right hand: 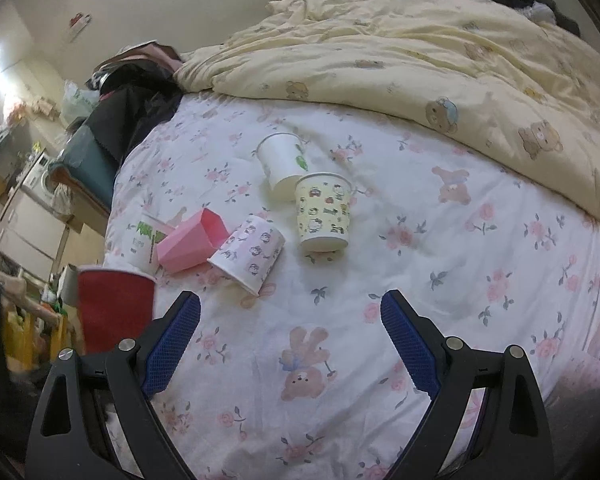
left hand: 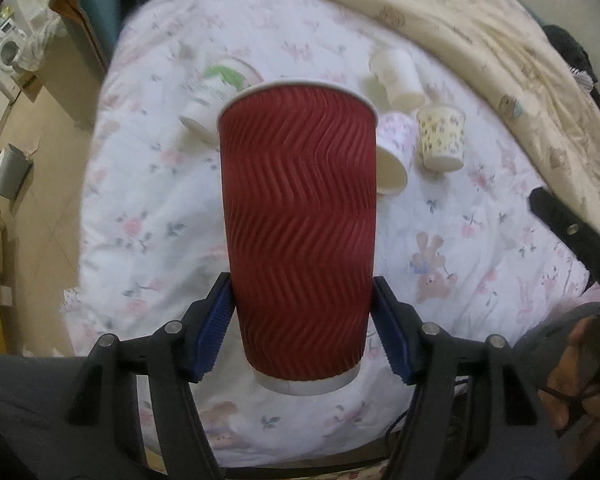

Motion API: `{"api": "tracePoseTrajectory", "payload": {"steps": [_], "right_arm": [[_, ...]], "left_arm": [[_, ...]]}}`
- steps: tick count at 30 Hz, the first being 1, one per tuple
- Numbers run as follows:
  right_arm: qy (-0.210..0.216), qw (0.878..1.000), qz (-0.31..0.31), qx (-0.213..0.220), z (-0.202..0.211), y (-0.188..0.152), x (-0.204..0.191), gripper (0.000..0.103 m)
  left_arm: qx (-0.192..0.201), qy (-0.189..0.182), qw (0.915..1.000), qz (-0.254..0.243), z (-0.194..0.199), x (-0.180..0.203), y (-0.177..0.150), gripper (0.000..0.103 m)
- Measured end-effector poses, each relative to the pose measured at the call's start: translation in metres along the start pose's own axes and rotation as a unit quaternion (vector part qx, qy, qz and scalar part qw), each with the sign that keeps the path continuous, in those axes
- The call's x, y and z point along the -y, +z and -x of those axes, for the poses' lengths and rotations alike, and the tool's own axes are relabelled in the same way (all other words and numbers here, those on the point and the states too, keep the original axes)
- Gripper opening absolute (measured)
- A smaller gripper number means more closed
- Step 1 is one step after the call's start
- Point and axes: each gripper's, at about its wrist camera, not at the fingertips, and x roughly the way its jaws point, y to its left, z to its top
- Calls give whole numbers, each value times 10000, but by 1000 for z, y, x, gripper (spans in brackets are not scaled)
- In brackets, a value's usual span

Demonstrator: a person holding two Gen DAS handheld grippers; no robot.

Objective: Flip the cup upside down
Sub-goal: 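Grasp the red cup body with the left tool and raise it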

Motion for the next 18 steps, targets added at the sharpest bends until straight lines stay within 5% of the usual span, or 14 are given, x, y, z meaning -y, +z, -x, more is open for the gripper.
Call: {"api": "tracePoseTrajectory", "payload": {"steps": [7, 18], "right_arm": [[139, 9991, 405, 72, 3, -7, -19, 94], [-90, 9973, 730, -30, -10, -12, -32, 94]], "left_arm": [[323, -67, 9994, -48, 12, -15, 4, 63], [320, -424, 9976, 434, -2, -41, 2, 63]]}}
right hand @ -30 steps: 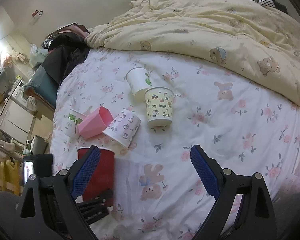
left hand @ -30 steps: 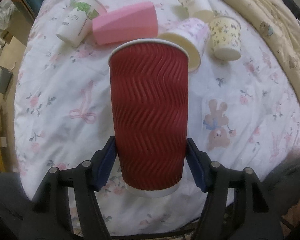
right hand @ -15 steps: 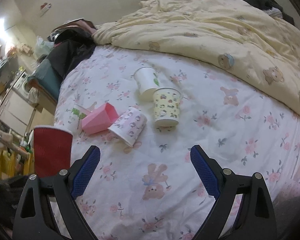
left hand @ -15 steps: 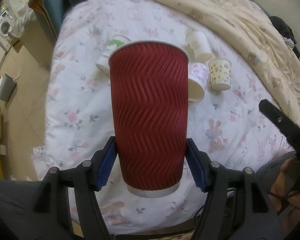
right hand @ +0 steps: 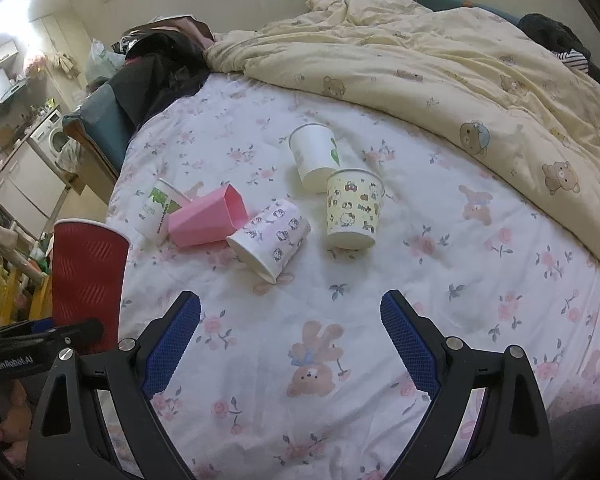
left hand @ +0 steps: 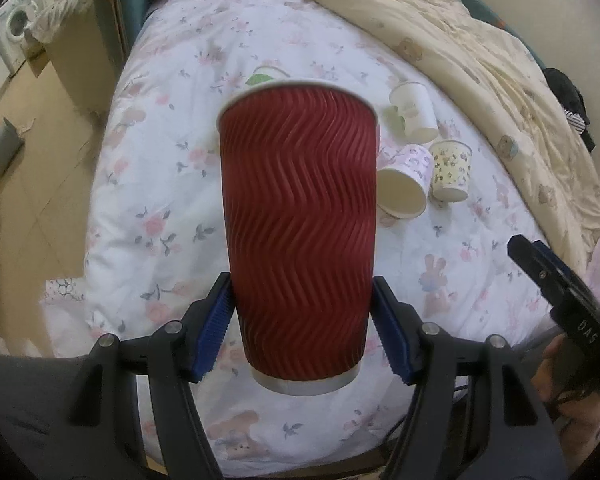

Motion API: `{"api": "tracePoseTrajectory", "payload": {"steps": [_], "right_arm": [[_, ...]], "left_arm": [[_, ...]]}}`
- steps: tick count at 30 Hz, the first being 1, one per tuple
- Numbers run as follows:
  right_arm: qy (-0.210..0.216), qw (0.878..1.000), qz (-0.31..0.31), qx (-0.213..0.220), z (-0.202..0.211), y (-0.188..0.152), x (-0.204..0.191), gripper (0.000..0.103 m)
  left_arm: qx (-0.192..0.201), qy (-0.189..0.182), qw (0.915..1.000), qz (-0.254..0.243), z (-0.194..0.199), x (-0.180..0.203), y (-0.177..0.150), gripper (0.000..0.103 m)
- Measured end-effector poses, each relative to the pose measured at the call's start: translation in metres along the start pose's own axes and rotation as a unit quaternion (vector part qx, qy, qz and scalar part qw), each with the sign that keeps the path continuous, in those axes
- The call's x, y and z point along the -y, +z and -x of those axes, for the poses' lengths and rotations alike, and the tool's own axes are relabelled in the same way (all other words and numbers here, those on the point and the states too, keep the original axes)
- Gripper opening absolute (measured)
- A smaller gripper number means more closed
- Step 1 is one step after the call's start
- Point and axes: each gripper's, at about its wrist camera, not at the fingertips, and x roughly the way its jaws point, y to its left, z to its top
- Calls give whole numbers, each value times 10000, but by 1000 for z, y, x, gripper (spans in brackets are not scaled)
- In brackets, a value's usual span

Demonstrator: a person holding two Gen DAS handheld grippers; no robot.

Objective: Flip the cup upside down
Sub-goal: 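Grasp the red cup body with the left tool and raise it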

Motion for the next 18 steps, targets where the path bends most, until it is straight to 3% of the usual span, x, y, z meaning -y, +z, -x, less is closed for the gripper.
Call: {"api": "tracePoseTrajectory", "payload": {"steps": [12, 15, 18], "right_arm": [[325, 9992, 157, 196, 12, 30, -2, 94], [470, 9985, -54, 259, 7, 27, 5, 94], [579, 9977, -358, 49, -4, 21, 10, 94]], "left_arm": [[92, -123, 9996, -228, 4, 10, -2, 63], [104, -95, 9992, -373, 2, 15, -5, 63], [104, -91, 9990, -417, -1, 18, -7, 63]]}}
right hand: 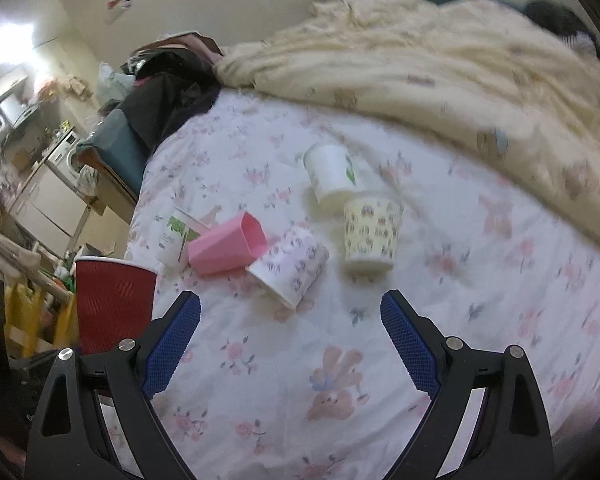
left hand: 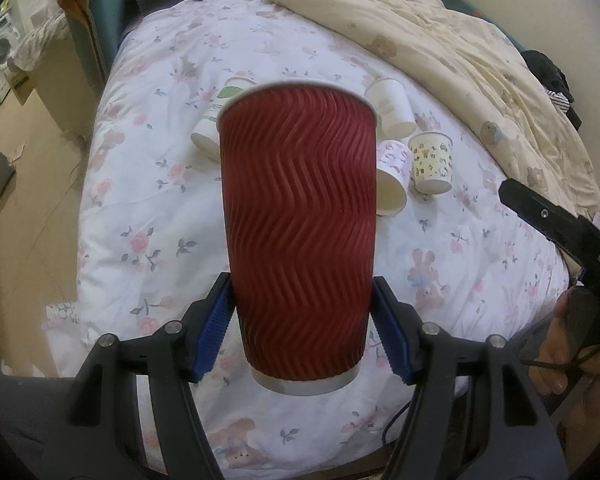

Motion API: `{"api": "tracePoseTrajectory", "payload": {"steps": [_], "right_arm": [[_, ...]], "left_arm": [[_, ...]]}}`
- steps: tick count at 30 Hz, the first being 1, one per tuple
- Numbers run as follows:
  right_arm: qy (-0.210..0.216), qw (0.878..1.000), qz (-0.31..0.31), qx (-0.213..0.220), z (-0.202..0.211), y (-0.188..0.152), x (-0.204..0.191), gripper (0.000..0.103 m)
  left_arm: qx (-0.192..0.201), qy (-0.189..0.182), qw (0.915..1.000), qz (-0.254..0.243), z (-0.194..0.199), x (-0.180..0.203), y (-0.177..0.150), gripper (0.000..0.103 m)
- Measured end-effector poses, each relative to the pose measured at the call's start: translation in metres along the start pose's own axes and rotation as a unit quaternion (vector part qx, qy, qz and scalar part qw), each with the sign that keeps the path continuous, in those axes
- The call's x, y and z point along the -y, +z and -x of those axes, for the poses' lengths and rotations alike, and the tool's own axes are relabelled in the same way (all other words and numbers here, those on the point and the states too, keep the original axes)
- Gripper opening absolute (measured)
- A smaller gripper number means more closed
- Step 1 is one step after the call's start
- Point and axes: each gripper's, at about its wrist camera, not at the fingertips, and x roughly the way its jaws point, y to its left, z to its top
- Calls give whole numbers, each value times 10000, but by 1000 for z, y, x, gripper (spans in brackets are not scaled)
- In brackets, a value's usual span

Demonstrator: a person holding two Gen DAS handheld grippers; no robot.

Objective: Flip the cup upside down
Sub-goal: 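Grasp the red cup body with the left tool and raise it, then rotate the left tool to turn the red cup rim downward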

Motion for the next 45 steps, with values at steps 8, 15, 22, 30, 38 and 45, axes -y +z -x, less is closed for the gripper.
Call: {"api": "tracePoseTrajectory", "payload": {"steps": [8, 15, 22, 30, 38, 45], "right_arm": [[495, 9979, 408, -128, -4, -5, -26, 94], [762, 9944, 646, -333, -10, -12, -42, 94], [598, 9960, 497, -435, -17, -13, -33, 94], [396, 9974, 205, -574, -25, -12, -17, 94], [177, 9962, 108, -847, -35, -16, -9, 94], [90, 9935, 87, -1133, -46, -21, -7, 94]], "left_arm": [[-204, -147, 9991, -350, -11, 16, -7, 64], [-539, -458, 9954, -644, -20, 33, -18, 64], [-419, -517, 9925, -1029, -10, 49, -24, 64], [-247, -564, 9921, -1095, -1, 51, -22, 63], [-47, -597, 9929, -1025, 8, 47, -17, 63], [84, -610, 9935, -961, 14, 44, -15, 63]]}}
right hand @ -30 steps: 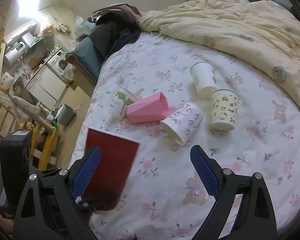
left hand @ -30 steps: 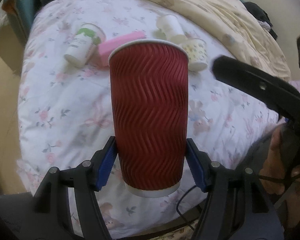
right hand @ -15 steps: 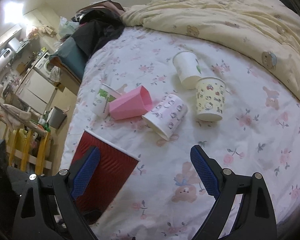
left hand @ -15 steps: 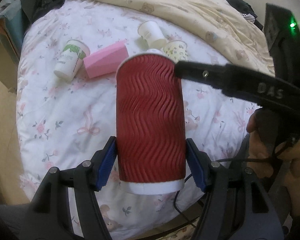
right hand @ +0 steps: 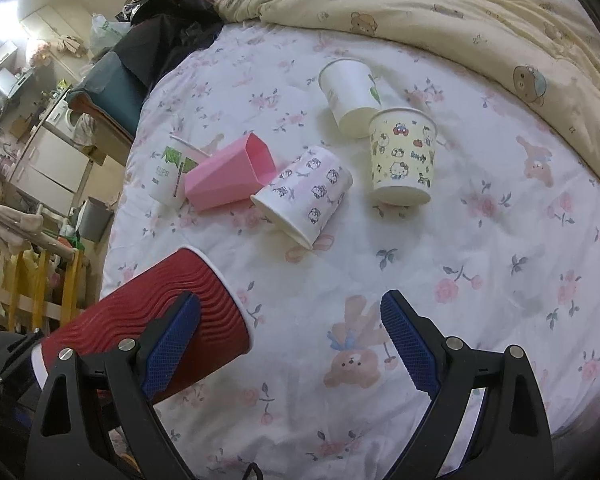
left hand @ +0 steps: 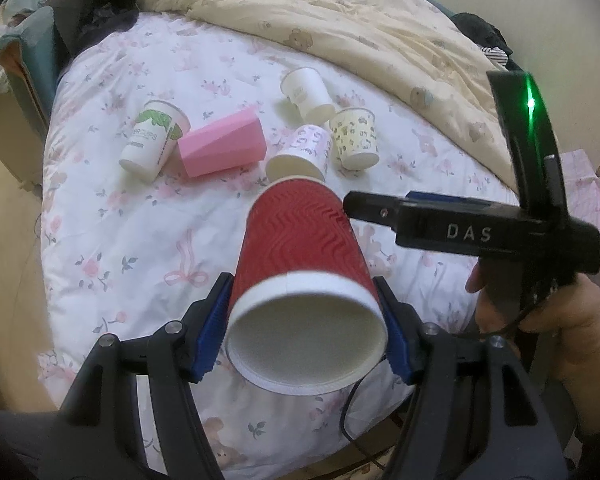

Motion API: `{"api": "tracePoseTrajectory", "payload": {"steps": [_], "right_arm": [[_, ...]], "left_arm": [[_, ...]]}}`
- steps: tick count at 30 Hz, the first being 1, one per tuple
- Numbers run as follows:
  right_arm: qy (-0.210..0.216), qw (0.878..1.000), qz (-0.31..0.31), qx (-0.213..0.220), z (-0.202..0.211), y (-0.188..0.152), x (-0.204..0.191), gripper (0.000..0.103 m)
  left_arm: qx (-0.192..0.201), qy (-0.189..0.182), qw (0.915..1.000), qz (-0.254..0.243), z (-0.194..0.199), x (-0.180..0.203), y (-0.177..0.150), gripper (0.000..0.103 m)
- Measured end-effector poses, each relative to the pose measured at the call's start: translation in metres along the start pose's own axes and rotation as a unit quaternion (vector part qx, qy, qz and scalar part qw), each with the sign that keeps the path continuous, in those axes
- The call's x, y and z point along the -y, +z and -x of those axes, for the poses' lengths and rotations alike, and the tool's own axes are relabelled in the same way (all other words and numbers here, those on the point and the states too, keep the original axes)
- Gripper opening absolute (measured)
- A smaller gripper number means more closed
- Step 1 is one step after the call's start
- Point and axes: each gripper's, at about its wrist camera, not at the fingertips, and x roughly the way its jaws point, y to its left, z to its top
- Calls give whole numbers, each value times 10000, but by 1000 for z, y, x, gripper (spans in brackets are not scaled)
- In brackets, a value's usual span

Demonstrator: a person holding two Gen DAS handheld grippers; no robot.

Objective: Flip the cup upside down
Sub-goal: 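Rotate the left tool to turn the red cup rim downward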

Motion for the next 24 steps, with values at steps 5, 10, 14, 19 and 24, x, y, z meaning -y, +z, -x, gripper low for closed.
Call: {"api": "tracePoseTrajectory", "payload": {"steps": [5, 10, 14, 19, 24], "right_arm": [[115, 9998, 13, -160, -6, -3, -1, 94], [170, 9998, -55, -19, 1, -1, 1, 94], [149, 9985, -105, 518, 25, 1, 3, 94], [-44, 9928, -323, 1151, 59, -2, 13, 94], [-308, 9910, -579, 1169, 67, -1, 28, 94]], "left_arm": [[86, 17, 9999, 125, 4, -5, 2, 63], [56, 227, 9996, 160, 2, -9, 3, 63], [-89, 290, 9988, 372, 1, -21, 9, 64], [-287, 572, 9969, 462, 1, -27, 20, 64], [-629, 839, 9918, 728, -12, -34, 44, 64]]}}
